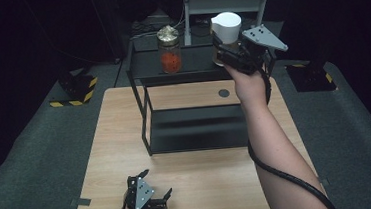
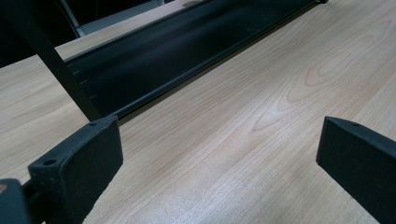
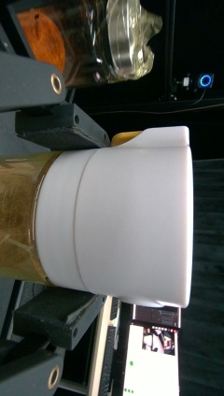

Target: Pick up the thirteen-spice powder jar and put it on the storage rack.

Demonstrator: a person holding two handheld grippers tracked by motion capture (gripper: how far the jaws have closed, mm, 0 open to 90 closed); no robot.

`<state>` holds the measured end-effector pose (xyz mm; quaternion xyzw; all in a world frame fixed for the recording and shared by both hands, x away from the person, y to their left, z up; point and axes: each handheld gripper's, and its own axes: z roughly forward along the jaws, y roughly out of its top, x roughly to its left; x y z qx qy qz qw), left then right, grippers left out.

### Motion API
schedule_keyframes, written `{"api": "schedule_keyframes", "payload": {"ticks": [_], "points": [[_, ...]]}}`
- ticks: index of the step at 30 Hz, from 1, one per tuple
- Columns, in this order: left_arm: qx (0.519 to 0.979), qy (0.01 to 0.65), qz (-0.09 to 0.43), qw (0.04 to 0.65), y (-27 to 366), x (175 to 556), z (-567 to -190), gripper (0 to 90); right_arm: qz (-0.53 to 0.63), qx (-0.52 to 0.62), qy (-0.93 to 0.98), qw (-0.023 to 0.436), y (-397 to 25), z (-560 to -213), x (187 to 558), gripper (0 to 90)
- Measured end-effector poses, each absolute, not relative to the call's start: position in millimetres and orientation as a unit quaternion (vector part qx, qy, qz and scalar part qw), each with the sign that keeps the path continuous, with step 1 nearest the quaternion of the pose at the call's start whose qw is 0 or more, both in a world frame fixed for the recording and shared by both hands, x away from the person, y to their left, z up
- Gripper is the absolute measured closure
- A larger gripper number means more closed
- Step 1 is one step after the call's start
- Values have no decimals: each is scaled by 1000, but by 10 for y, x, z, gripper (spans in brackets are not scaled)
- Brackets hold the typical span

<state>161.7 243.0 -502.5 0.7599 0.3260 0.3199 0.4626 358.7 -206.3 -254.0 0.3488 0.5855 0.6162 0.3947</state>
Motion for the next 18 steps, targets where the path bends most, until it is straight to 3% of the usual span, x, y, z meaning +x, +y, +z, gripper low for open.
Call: {"api": "schedule_keyframes", "payload": {"ticks": [18], "points": [[759,327,319,463,2431,1619,-5025,7,612,363,586,388,-2087,-2554,3668,295]]}}
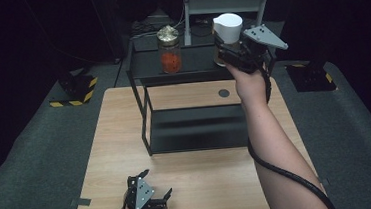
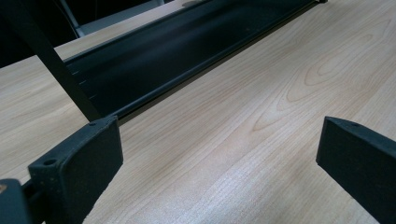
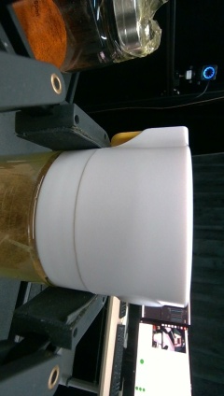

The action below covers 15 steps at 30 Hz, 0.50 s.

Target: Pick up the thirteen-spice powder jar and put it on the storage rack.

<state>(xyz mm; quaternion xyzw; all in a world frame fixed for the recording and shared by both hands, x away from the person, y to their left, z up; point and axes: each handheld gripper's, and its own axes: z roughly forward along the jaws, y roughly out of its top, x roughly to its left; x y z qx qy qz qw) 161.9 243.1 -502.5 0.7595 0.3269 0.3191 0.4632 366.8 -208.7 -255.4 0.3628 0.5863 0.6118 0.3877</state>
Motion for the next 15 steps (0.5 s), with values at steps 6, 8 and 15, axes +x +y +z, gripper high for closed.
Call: {"api": "schedule_keyframes", "payload": {"ticks": [6,8,15], "points": [[759,326,319,464,2435,1618,-5027,7,612,362,586,388,-2074,-2556,3687,295],[759,327,319,464,2437,1618,-5027,7,611,363,587,388,-2065,-2552,3696,295],[759,326,319,464,2437,1618,-5027,7,614,362,584,389,-2051,-2579,3723,294]]}}
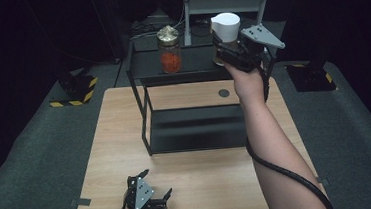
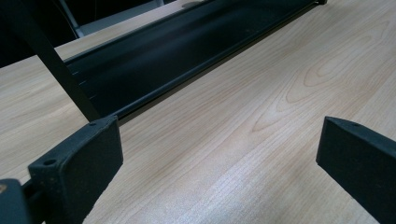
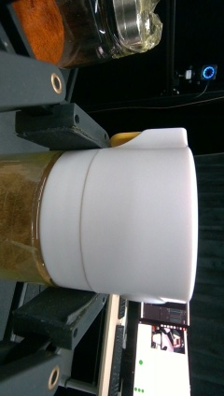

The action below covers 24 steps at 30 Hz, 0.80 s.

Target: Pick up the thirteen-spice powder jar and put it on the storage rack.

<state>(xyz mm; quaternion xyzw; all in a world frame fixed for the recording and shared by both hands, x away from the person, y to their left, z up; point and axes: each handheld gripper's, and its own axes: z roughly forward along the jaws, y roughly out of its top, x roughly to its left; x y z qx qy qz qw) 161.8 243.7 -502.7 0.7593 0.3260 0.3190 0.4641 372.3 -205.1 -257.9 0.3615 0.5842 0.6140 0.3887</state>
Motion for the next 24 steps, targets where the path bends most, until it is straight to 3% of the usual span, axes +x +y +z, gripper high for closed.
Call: {"api": "schedule_keyframes", "payload": {"ticks": [24], "points": [[760,327,316,465,2445,1628,-5023,7,610,361,589,388,-2040,-2585,3696,251]]}}
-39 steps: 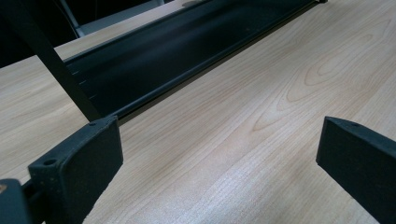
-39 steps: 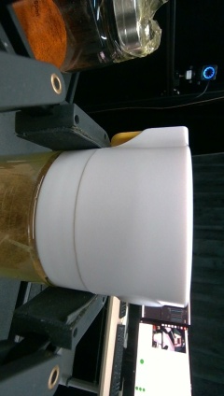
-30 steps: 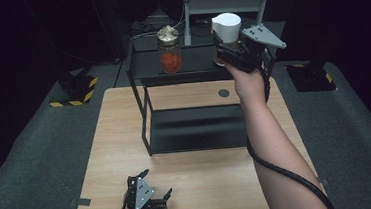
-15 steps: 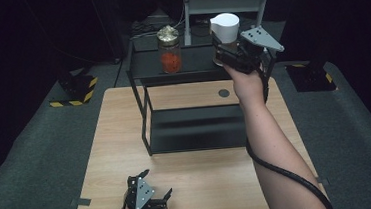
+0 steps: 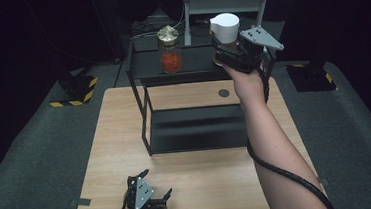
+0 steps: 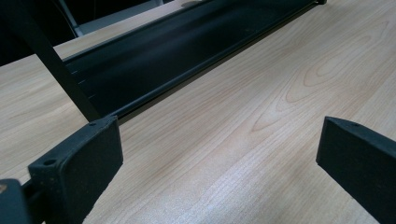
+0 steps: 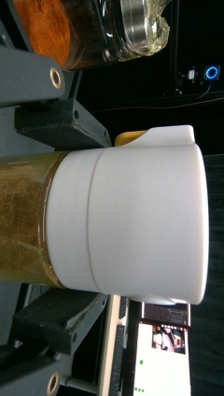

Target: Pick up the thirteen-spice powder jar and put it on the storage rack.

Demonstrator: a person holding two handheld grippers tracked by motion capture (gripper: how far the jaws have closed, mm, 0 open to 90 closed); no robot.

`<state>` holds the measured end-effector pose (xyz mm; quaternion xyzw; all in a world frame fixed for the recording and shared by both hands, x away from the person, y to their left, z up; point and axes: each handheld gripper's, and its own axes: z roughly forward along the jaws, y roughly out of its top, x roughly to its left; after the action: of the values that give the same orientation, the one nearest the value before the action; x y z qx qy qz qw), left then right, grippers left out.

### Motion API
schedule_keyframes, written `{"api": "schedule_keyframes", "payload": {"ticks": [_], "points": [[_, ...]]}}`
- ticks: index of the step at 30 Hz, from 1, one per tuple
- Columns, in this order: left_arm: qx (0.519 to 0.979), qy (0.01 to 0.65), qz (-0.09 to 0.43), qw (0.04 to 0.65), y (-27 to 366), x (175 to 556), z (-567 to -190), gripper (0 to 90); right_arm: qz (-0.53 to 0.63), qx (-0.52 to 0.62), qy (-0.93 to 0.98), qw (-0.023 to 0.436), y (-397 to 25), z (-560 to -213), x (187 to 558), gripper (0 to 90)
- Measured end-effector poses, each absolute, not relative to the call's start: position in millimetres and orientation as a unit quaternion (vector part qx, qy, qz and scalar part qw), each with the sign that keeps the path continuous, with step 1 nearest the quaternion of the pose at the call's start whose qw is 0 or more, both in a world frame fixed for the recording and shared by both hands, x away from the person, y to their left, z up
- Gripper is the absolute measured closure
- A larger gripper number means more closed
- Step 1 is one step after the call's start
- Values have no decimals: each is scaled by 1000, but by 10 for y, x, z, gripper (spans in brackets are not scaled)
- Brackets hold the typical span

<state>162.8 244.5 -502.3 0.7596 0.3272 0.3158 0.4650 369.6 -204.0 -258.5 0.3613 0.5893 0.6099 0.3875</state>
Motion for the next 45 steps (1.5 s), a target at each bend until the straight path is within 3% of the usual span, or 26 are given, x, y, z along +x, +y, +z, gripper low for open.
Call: {"api": "schedule_keyframes", "payload": {"ticks": [6,13,45], "points": [[760,326,316,465,2446,1630,-5021,7,602,369,588,393,-1972,-2576,3667,102],[761,326,315,464,2442,1630,-5020,7,599,371,585,402,-1937,-2581,3625,0],[768,318,313,459,2429,1649,-5005,7,617,335,590,399,-2106,-2823,3049,0]]}}
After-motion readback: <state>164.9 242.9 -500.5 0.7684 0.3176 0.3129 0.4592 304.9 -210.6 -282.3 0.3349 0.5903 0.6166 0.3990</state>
